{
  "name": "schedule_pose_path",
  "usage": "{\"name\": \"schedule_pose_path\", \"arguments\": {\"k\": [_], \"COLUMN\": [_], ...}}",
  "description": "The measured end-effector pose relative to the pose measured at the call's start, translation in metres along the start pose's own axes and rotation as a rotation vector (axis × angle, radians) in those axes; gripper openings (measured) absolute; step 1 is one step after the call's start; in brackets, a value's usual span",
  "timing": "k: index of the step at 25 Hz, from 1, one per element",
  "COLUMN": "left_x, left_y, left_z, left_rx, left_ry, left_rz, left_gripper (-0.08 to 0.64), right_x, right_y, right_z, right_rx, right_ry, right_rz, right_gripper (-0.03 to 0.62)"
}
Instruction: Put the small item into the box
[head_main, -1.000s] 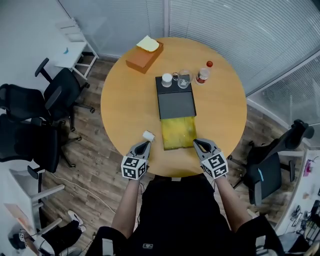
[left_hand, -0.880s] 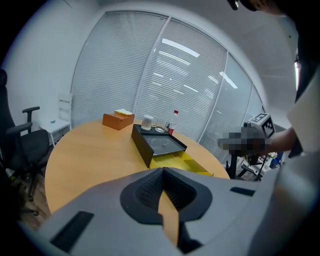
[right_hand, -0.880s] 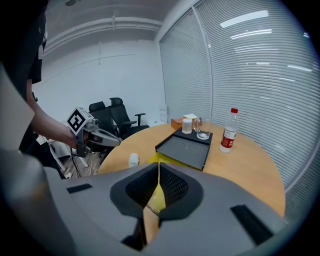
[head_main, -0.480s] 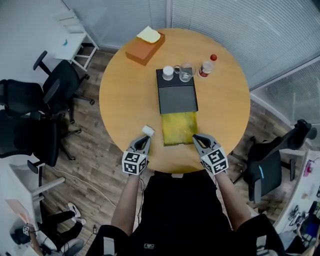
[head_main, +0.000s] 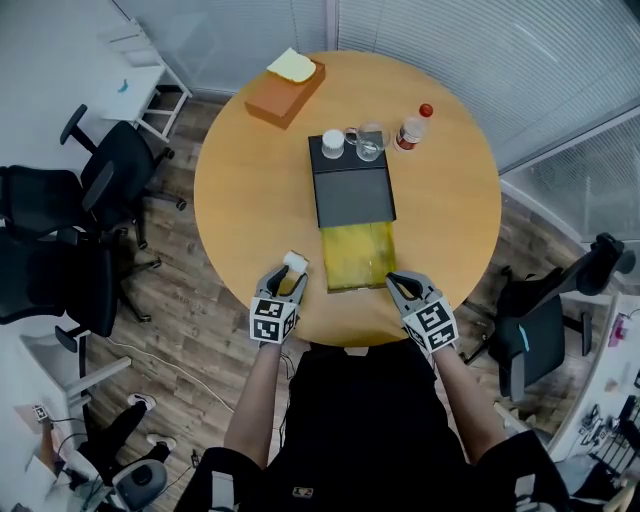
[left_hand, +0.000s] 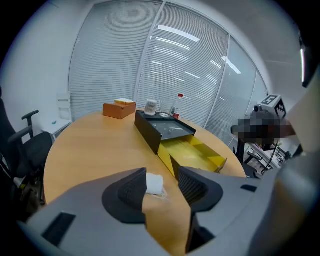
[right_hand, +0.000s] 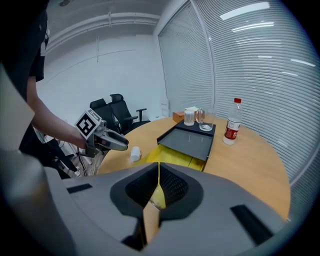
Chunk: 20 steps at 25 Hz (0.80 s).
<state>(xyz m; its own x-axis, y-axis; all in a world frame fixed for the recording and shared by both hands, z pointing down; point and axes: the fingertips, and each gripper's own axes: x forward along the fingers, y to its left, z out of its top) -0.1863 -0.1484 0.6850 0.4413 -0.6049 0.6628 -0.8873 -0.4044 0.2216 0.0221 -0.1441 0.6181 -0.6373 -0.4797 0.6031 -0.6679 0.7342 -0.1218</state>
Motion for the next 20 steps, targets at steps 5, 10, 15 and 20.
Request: {"name": "schedule_pose_path", "arguments": {"k": [5,10,15,20], "left_x": [0.015,0.029,0.039,0.046], "left_y": [0.008,0.014,0.016,0.02], "left_z": [-0.008,-0.017,-0.021,-0.023], "left_rx": [0.022,0.079,0.18,0.2], "left_ry": [0.042,0.104,0.158,0.188], "left_rz": [0.027,0.052,0.038,0.048], "left_gripper": [0.242,0.318,0.342,0.342], "right_x": [0.003,0.007,0.01,0.012], "right_y": [0.006,0.012,0.016,0.02], "right_z": [-0.002,-0.004,-0.002,-0.004], "right_rx": [-0.007,-0.01,-0.033,-0.041], "right_ry": [0.009,0.022,0.024,0.027], "right_rz": [0.01,0.025,0.038,0.04], "right_gripper": [0.006,0.006,0.006,0.006]}}
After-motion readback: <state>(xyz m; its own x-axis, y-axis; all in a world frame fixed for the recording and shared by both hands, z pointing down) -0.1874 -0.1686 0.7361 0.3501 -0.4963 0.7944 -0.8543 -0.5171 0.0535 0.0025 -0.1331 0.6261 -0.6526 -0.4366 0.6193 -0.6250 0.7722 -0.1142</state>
